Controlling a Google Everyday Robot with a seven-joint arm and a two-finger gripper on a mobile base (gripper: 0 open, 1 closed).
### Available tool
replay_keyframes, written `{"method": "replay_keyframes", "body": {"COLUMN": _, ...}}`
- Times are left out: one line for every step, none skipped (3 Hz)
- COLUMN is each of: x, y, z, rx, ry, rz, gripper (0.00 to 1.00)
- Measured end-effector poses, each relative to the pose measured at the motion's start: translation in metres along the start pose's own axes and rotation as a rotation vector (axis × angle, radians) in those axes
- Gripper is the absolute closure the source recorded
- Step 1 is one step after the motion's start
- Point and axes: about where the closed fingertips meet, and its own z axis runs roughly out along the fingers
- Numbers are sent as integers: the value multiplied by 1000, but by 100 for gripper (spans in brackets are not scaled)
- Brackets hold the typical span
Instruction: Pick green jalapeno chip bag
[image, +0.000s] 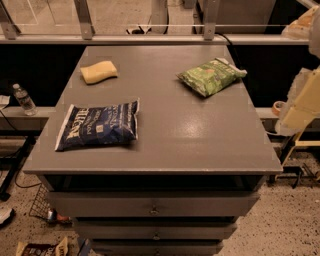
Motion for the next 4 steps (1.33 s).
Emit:
{"method": "replay_keyframes", "body": {"x": -1, "y": -1, "z": -1, "rx": 5, "ry": -1, "rz": -4, "gripper": 0}}
{"method": "replay_keyframes", "body": {"x": -13, "y": -28, "z": 18, "rx": 71, "ry": -4, "rz": -89, "gripper": 0}}
{"method": "replay_keyframes", "body": {"x": -47, "y": -84, "z": 61, "rx": 168, "ry": -56, "rz": -205, "gripper": 0}}
{"method": "replay_keyframes", "body": {"x": -75, "y": -122, "z": 103, "rx": 164, "ry": -138, "rz": -209, "gripper": 0}}
